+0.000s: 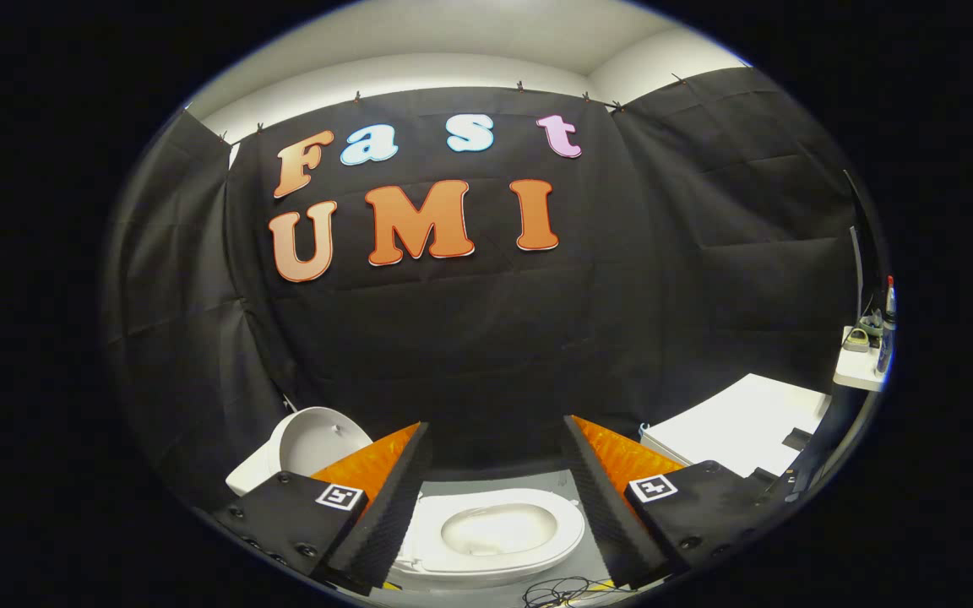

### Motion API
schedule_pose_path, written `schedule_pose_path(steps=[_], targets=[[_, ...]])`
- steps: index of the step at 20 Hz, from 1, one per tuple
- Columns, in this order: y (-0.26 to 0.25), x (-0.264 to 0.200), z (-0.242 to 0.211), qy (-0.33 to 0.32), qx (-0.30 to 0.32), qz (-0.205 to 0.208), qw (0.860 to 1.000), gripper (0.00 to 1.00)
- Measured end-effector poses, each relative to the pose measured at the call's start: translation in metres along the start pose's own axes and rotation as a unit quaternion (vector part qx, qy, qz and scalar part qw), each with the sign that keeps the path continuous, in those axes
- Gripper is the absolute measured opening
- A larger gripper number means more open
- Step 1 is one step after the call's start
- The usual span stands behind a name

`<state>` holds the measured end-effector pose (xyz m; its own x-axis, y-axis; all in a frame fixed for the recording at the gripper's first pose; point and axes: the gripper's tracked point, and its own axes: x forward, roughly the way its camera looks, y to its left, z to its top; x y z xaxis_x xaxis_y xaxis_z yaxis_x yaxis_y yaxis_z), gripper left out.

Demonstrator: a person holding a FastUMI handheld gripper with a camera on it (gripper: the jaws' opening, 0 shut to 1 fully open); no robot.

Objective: Open the toilet lid.

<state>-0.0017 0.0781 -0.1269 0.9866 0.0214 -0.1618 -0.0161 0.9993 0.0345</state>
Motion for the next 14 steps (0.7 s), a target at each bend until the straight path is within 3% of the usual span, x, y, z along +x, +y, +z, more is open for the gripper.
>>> schedule_pose_path(steps=[14], targets=[[0.0040, -0.0020, 0.0035, -0.005, -0.005, 0.002, 1.000, 0.98]])
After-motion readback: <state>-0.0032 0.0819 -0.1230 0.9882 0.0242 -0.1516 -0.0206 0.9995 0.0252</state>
